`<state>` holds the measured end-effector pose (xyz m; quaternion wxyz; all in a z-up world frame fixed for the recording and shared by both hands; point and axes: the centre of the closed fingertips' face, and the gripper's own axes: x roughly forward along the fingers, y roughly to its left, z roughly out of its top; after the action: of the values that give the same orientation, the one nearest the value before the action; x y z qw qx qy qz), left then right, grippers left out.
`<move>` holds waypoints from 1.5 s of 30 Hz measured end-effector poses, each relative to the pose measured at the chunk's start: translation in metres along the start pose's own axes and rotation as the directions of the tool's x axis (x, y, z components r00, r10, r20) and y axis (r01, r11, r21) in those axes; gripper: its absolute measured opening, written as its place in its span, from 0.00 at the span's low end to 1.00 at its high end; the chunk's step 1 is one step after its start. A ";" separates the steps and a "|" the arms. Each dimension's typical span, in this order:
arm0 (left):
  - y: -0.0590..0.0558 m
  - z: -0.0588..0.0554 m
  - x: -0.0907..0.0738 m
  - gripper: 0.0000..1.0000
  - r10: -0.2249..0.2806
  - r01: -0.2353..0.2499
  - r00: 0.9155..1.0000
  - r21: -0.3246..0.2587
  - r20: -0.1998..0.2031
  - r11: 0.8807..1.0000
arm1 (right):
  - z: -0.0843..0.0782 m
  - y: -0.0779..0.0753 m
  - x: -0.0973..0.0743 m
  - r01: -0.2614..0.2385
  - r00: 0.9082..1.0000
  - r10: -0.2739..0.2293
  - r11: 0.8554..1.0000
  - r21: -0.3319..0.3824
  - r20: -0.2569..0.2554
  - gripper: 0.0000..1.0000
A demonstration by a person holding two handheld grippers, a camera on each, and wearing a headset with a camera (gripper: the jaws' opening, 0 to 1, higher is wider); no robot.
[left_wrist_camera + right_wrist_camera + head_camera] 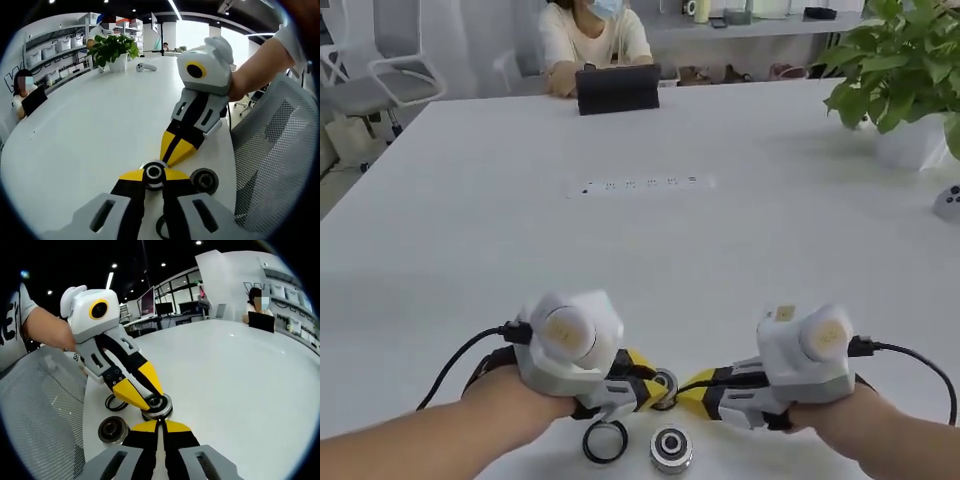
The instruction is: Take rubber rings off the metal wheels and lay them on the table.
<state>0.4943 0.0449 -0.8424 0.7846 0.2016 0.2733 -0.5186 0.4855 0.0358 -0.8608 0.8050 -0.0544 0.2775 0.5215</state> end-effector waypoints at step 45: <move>0.001 -0.001 0.001 0.07 0.023 -0.023 1.000 -0.014 -0.001 1.000 | 0.009 -0.009 -0.009 0.022 0.991 -0.073 0.918 0.396 0.113 0.00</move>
<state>0.4951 0.0452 -0.8435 0.7919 0.1995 0.2748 -0.5075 0.4947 0.0280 -0.8507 0.8277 0.1346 0.3243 0.4378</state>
